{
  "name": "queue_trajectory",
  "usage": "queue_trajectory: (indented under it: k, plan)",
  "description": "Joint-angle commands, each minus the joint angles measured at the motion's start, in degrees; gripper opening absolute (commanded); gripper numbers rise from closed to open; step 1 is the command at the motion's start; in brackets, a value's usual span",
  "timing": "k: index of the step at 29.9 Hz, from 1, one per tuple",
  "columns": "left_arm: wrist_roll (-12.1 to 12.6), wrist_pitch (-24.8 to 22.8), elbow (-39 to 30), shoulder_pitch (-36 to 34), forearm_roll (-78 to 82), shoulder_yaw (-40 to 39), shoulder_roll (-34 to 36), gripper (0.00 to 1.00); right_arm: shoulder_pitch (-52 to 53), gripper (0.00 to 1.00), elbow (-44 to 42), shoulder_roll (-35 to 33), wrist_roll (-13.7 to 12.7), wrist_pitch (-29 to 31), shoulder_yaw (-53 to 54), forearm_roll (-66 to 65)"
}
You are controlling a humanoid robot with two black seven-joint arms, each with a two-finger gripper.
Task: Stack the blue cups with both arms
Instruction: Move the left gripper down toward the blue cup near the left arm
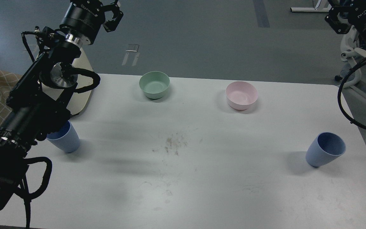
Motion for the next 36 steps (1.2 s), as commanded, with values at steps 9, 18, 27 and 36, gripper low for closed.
queue_trajectory:
  k: [9, 18, 27, 36]
  plan:
    - [-0.21, -0.2, 0.43, -0.61, 0.23, 0.8, 0.29, 0.98, -0.34, 1.0, -0.78, 0.11, 0.51, -0.16, 1.07, 0.01]
    - [-0.47, -0.9, 1.83, 0.0, -0.65, -0.25, 2.4, 0.98, -1.75, 1.0, -0.25, 0.9, 0.69, -0.6, 1.43, 0.1]
    - [-1.53, -2.75, 1.04, 0.97, -0.65, 0.27, 2.4, 0.98, -1.31, 1.0, -0.25, 0.29, 0.52, -0.08, 3.62, 0.1]
    - [-1.61, -1.96, -12.74, 5.09, 1.02, 5.45, 14.25, 0.97, -2.36, 1.0, 0.01, 0.47, 0.6, -0.08, 3.71, 0.1]
